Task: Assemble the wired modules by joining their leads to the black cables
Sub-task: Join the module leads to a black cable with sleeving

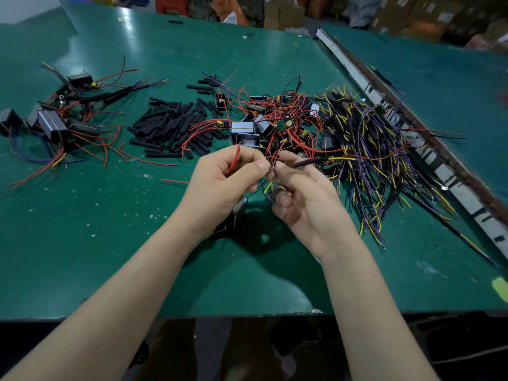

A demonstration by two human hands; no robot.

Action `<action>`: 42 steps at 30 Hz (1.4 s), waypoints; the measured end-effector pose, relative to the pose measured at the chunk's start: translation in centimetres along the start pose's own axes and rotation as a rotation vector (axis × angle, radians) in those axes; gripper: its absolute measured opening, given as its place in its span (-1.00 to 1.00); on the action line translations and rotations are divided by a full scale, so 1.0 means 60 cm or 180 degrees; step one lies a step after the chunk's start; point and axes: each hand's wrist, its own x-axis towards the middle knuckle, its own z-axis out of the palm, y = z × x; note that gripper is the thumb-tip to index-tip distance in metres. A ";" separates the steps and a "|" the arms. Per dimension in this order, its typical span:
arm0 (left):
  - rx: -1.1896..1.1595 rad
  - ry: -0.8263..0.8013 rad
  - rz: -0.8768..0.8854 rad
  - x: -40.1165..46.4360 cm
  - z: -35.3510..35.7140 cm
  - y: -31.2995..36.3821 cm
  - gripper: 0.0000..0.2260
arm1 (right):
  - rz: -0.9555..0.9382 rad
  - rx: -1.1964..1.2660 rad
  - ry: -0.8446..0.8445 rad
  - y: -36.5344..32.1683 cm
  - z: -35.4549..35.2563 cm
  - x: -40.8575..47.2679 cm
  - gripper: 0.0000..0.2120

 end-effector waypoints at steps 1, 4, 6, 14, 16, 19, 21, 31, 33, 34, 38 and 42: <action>-0.0007 -0.0073 0.0008 -0.001 0.000 0.001 -0.90 | 0.0101 0.0079 -0.0081 -0.001 -0.003 -0.001 -0.82; 0.0111 -0.0221 0.0001 -0.002 -0.005 0.002 -0.91 | -0.0034 -0.0072 -0.0169 0.002 -0.005 -0.001 -0.80; 0.0425 -0.0198 0.0008 0.000 -0.012 0.000 -0.92 | -0.0752 -0.0792 -0.0035 0.010 -0.008 0.000 -0.81; 0.1504 -0.0258 0.0068 0.006 -0.035 -0.008 -0.88 | -0.2359 -0.3076 0.0106 0.028 -0.017 0.001 -0.77; 0.1660 -0.0286 0.0115 0.006 -0.041 -0.010 -0.87 | -0.2300 -0.3132 0.0012 0.028 -0.019 0.002 -0.79; 0.1672 -0.0387 0.0084 0.006 -0.051 -0.009 -0.93 | -0.1812 -0.2877 -0.0207 0.027 -0.018 0.001 -0.81; 0.1729 -0.0501 0.0092 0.006 -0.054 -0.009 -0.93 | -0.1606 -0.2776 -0.0232 0.026 -0.019 0.001 -0.80; 0.2765 -0.0540 0.0575 0.013 -0.050 -0.019 -0.85 | -0.2292 -0.4080 0.0188 0.037 -0.022 -0.002 -0.82; 0.2936 -0.0443 0.0734 0.013 -0.045 -0.018 -0.82 | -0.2387 -0.4307 0.0359 0.037 -0.021 -0.001 -0.82; 0.3024 -0.0374 0.0846 0.012 -0.043 -0.017 -0.80 | -0.2459 -0.4353 0.0438 0.038 -0.018 -0.001 -0.81; 0.3119 -0.0090 0.0984 0.004 -0.035 -0.012 -0.71 | -0.2756 -0.4198 0.0606 0.040 -0.009 -0.004 -0.82; 0.3115 0.0051 0.0869 0.006 -0.028 -0.016 -0.81 | -0.2796 -0.3856 0.0525 0.039 -0.013 -0.001 -0.86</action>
